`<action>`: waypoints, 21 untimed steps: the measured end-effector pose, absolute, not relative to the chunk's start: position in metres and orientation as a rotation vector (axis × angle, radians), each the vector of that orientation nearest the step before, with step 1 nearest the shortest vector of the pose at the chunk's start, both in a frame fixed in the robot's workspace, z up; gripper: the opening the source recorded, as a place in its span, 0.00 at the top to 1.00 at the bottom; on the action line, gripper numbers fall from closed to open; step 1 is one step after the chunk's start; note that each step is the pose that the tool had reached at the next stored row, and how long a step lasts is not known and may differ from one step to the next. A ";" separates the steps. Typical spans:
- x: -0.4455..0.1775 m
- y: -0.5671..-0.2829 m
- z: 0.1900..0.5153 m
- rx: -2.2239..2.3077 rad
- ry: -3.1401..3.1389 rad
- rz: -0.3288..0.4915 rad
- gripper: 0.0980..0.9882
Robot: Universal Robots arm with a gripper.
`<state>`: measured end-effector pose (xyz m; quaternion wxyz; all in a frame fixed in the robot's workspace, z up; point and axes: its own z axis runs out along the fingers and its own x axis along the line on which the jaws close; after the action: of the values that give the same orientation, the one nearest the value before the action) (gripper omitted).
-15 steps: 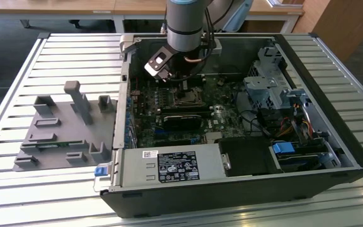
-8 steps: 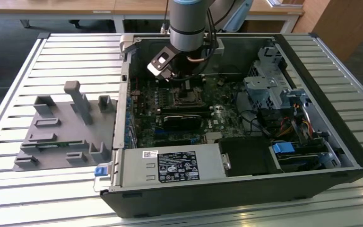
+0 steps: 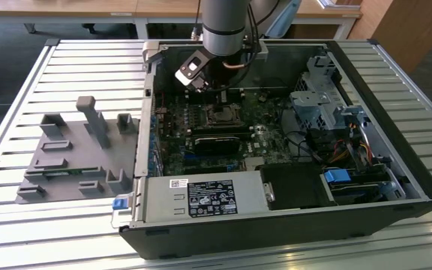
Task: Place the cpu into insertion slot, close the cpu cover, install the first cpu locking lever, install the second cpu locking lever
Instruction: 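Close the cpu cover, then install the first cpu locking lever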
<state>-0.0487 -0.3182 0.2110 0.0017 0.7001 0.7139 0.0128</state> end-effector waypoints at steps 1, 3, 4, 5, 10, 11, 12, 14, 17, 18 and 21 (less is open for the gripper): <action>-0.048 -0.318 0.211 2.197 2.240 0.040 0.99; -0.045 -0.318 0.211 2.197 2.240 0.040 0.99; -0.044 -0.318 0.211 2.197 2.240 0.040 0.99; -0.042 -0.318 0.211 2.197 2.240 0.040 0.99; -0.038 -0.318 0.211 2.197 2.240 0.040 0.99; -0.038 -0.318 0.211 2.197 2.240 0.040 0.99; -0.038 -0.318 0.211 2.197 2.240 0.040 0.99; -0.037 -0.318 0.211 2.197 2.240 0.040 0.99; -0.037 -0.318 0.212 2.197 2.240 0.040 0.99; -0.037 -0.318 0.212 2.197 2.240 0.040 0.99; -0.037 -0.318 0.213 2.197 2.240 0.040 0.99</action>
<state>-0.0372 -0.3182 0.2127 0.0017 0.7001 0.7139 0.0127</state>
